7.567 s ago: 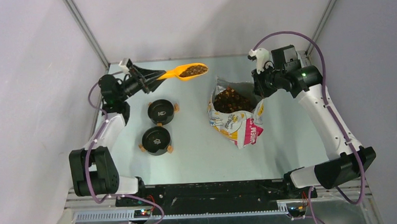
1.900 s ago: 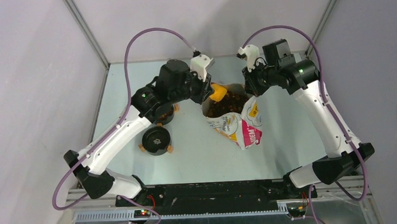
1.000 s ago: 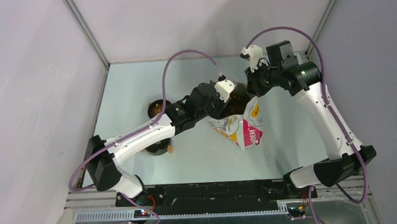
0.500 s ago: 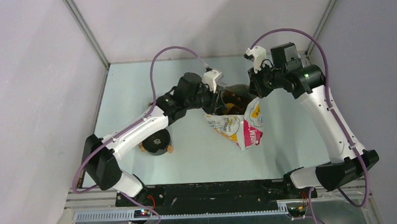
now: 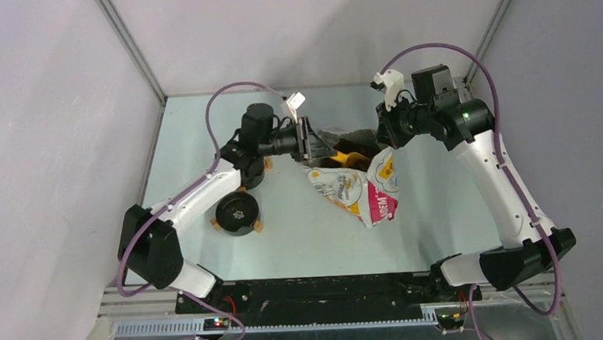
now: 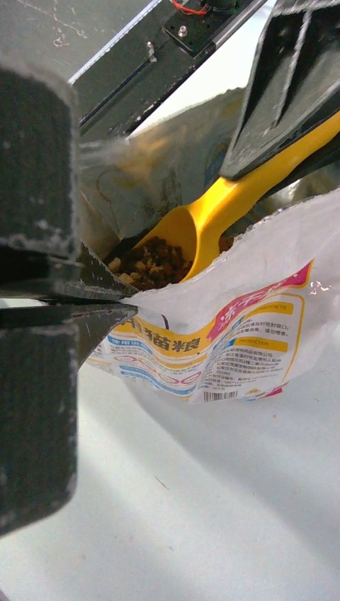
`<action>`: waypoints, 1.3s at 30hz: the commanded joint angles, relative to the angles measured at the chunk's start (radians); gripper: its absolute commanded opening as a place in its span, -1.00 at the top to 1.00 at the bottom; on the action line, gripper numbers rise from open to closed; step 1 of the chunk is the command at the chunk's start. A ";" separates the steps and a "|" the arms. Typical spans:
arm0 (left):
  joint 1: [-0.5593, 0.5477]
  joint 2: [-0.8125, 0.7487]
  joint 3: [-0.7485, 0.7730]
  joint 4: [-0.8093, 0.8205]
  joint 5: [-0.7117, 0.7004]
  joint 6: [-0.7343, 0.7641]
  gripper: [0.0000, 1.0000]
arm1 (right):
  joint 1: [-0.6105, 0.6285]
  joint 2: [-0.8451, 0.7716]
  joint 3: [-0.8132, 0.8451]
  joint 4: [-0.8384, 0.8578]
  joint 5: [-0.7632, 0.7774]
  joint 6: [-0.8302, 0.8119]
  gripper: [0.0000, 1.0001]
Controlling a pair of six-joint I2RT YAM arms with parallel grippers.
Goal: Serve the pet food
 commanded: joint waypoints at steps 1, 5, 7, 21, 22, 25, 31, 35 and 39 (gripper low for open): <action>0.059 -0.069 -0.018 0.182 0.100 -0.239 1.00 | -0.011 -0.042 0.034 0.115 -0.006 -0.007 1.00; 0.085 -0.075 -0.012 0.211 0.093 -0.291 1.00 | -0.011 -0.042 0.032 0.115 -0.002 -0.011 1.00; 0.097 -0.077 -0.003 0.203 0.087 -0.300 1.00 | -0.013 -0.041 0.030 0.114 -0.002 -0.011 1.00; 0.225 -0.112 -0.166 0.406 0.116 -0.650 1.00 | -0.014 -0.039 0.030 0.114 0.000 -0.016 1.00; 0.228 -0.118 -0.170 0.403 0.119 -0.660 1.00 | -0.014 -0.039 0.031 0.112 0.001 -0.016 1.00; 0.240 -0.134 -0.192 0.400 0.160 -0.702 1.00 | -0.014 -0.039 0.032 0.109 0.003 -0.016 1.00; 0.250 -0.140 -0.186 0.410 0.262 -0.734 1.00 | -0.012 -0.025 0.058 0.082 0.006 -0.014 1.00; 0.268 -0.147 -0.209 0.429 0.256 -0.764 1.00 | -0.011 -0.013 0.082 0.074 0.007 -0.014 1.00; 0.270 -0.140 -0.248 0.573 0.238 -0.854 1.00 | -0.009 -0.009 0.082 0.068 0.010 -0.016 1.00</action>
